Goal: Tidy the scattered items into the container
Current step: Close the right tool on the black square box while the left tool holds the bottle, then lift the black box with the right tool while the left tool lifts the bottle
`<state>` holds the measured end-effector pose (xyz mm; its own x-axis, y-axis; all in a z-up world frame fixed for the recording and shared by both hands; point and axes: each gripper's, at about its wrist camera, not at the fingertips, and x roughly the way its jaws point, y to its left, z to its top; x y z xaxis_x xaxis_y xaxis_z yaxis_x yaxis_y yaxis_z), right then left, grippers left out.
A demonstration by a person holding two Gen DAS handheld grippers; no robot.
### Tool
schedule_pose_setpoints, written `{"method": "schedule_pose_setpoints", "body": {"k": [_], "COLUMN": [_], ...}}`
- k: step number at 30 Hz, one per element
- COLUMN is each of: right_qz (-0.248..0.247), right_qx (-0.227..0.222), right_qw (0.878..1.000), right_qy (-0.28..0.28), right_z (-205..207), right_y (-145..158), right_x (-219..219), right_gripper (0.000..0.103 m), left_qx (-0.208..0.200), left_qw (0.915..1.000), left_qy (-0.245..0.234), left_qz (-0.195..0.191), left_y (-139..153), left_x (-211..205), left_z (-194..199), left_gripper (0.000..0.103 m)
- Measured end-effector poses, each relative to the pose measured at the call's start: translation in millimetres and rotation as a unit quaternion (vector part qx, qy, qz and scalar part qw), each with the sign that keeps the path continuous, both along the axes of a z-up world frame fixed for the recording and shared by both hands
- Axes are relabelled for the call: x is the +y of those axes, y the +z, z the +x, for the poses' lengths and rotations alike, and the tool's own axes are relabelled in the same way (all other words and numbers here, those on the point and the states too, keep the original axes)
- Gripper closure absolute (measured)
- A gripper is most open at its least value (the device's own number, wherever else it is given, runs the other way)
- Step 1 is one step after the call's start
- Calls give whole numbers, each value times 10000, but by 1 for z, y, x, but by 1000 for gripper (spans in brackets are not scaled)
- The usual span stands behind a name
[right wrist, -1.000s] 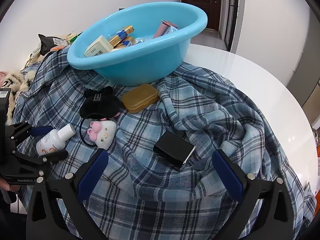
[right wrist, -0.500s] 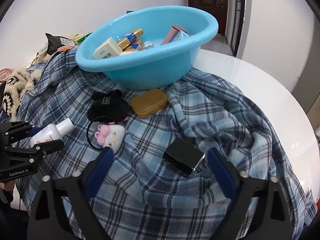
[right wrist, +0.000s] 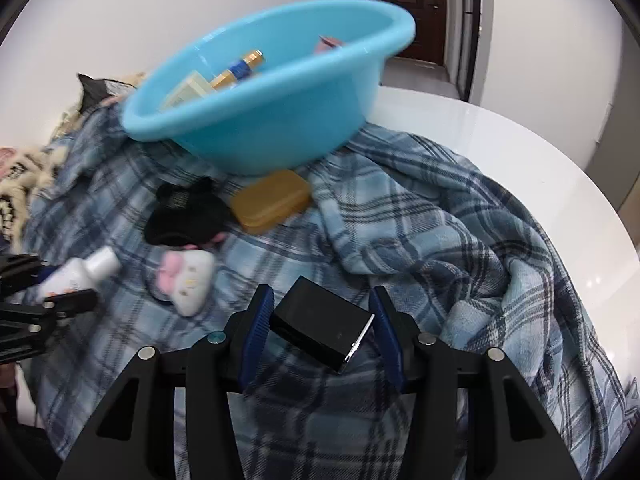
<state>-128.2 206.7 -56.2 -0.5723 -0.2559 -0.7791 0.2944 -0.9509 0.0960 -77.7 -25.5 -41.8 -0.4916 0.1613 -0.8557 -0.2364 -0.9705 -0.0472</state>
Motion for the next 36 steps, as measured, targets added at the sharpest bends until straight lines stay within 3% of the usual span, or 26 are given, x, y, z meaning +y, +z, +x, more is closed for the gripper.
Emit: {"method": "schedule_pose_setpoints", "body": {"k": [11, 18, 22, 24, 26, 36], "right_qz": [-147, -44, -28, -50, -28, -46], "right_qx": [-94, -269, -263, -270, -227, 139], "right_qw": [9974, 9983, 9986, 9986, 9989, 9983], "right_qy": [694, 524, 453, 452, 419, 558], "right_z": [24, 21, 23, 23, 24, 36], "right_y": [8, -15, -20, -21, -20, 5], "right_x": [-30, -32, -28, -28, -26, -32], "right_gripper": [55, 54, 44, 44, 54, 55], "left_qx": [-6, -65, -90, -93, -91, -30], "left_qw": [10000, 9999, 10000, 10000, 10000, 10000], "left_qy": [-53, 71, 20, 10, 11, 44], "left_qz": [39, 46, 38, 32, 39, 43], "left_y": [1, -4, -6, -6, -6, -1], "left_x": [5, 1, 3, 4, 4, 3], "left_z": [1, 0, 1, 1, 1, 1], "left_gripper": [61, 61, 61, 61, 61, 61]}}
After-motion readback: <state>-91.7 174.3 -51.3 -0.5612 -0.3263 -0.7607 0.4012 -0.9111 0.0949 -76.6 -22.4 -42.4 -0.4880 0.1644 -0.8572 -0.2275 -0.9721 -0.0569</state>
